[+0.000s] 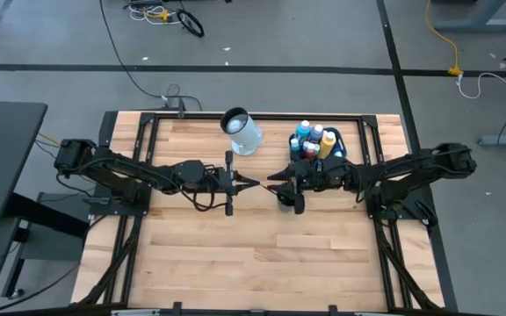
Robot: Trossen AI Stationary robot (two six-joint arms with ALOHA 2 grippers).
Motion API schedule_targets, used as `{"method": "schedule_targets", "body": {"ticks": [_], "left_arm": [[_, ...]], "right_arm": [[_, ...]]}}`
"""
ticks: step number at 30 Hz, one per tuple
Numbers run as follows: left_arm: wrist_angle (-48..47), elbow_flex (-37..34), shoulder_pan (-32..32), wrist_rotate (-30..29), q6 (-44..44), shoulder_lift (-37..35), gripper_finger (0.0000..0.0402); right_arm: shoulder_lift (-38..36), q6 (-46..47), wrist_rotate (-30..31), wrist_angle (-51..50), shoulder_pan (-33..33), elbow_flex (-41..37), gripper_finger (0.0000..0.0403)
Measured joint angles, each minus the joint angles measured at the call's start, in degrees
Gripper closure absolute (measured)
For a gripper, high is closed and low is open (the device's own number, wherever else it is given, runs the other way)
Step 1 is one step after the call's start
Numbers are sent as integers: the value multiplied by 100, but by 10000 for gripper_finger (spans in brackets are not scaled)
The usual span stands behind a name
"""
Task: Pick & Place Paint Supplies
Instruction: Put the gold paintbrush into the blue cup
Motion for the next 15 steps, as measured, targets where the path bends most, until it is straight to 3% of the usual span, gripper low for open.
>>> {"method": "schedule_targets", "body": {"ticks": [15], "left_arm": [[188,7,0,-83,-210,187,398]], "right_arm": [[-348,-533,191,1929,0,-2,272]]}}
